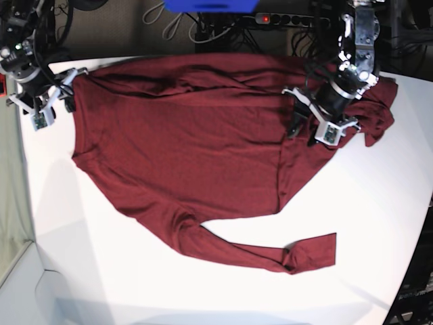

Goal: Layout the t-shirt on the table in an organized manner, then fold the t-shirt properly
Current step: 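Release the corner with the left gripper and grasp the shirt side, then slide the left gripper along the shirt side toward the hem, then move the right gripper along the shirt side and grasp near the sleeve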

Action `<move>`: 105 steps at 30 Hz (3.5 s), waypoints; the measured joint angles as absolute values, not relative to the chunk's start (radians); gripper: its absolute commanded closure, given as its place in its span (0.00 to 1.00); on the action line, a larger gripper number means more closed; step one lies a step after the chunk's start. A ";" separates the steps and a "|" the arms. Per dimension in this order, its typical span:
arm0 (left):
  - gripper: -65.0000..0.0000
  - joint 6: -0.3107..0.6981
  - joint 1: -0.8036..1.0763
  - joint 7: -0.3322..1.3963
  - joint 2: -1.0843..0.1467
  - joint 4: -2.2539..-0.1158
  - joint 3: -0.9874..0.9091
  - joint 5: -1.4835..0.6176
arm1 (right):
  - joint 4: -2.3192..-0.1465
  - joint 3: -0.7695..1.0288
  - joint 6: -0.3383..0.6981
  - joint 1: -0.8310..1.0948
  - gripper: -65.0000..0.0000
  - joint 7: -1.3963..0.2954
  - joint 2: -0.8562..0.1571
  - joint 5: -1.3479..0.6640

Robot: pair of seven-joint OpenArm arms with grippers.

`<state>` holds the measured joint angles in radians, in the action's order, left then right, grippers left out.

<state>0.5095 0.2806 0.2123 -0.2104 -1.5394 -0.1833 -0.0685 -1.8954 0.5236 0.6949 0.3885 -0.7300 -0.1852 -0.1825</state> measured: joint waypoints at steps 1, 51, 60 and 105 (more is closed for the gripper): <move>0.50 0.509 0.286 0.212 -0.210 -1.540 -0.183 -0.069 | -1.895 0.524 0.695 0.389 0.54 -0.730 -0.185 -0.183; 1.00 0.506 -0.203 0.224 -0.216 -1.245 -0.469 -0.073 | -1.887 0.480 0.695 0.327 0.54 -0.735 -0.185 -0.181; 1.00 0.506 -0.323 0.223 -0.291 -1.093 -0.483 -0.072 | -1.887 0.479 0.695 0.327 0.54 -0.733 -0.185 -0.183; 0.99 0.498 -0.388 0.078 -0.355 -0.724 -0.485 -0.072 | -0.584 0.098 0.691 -0.595 0.35 -0.237 -0.227 -0.172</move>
